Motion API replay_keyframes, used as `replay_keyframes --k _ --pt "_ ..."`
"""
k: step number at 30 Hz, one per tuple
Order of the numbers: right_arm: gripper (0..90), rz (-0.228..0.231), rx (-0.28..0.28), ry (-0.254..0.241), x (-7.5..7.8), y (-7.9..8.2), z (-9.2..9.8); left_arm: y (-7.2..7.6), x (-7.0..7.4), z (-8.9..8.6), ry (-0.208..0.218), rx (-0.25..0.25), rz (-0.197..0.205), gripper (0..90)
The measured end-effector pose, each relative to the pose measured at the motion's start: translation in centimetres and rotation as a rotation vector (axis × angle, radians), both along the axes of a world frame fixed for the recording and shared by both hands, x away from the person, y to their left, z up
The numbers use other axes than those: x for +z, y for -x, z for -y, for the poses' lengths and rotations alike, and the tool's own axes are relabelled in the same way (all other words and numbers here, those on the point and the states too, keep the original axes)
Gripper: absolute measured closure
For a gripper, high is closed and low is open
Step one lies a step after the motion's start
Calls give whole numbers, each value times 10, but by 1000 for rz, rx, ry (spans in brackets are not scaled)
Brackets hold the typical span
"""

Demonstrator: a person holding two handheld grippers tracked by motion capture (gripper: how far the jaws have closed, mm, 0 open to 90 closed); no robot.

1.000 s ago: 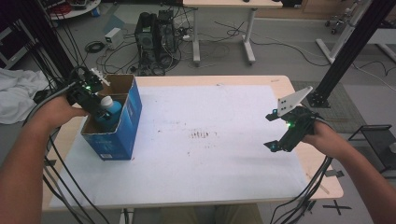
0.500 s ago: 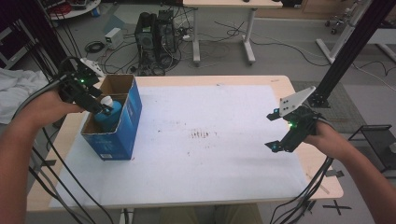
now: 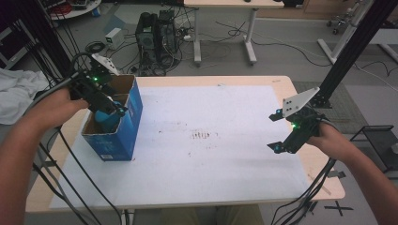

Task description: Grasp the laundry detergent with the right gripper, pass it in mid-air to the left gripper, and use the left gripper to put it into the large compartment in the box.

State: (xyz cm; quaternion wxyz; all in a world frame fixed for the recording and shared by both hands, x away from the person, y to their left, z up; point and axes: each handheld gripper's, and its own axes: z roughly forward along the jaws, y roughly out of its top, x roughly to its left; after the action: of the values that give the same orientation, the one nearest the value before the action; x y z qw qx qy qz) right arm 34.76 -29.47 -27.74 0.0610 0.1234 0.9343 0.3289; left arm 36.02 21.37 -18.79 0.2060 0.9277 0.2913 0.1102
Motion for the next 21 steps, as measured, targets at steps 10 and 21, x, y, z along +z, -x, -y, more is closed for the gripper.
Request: replay_keyframes --k 10,21 --pt "8 0 2 -4 1 1 1 0 -4 39 3 -102 -10 245" --pt "8 -1 -4 -9 2 3 0 -6 -4 90 -2 -192 15 205"
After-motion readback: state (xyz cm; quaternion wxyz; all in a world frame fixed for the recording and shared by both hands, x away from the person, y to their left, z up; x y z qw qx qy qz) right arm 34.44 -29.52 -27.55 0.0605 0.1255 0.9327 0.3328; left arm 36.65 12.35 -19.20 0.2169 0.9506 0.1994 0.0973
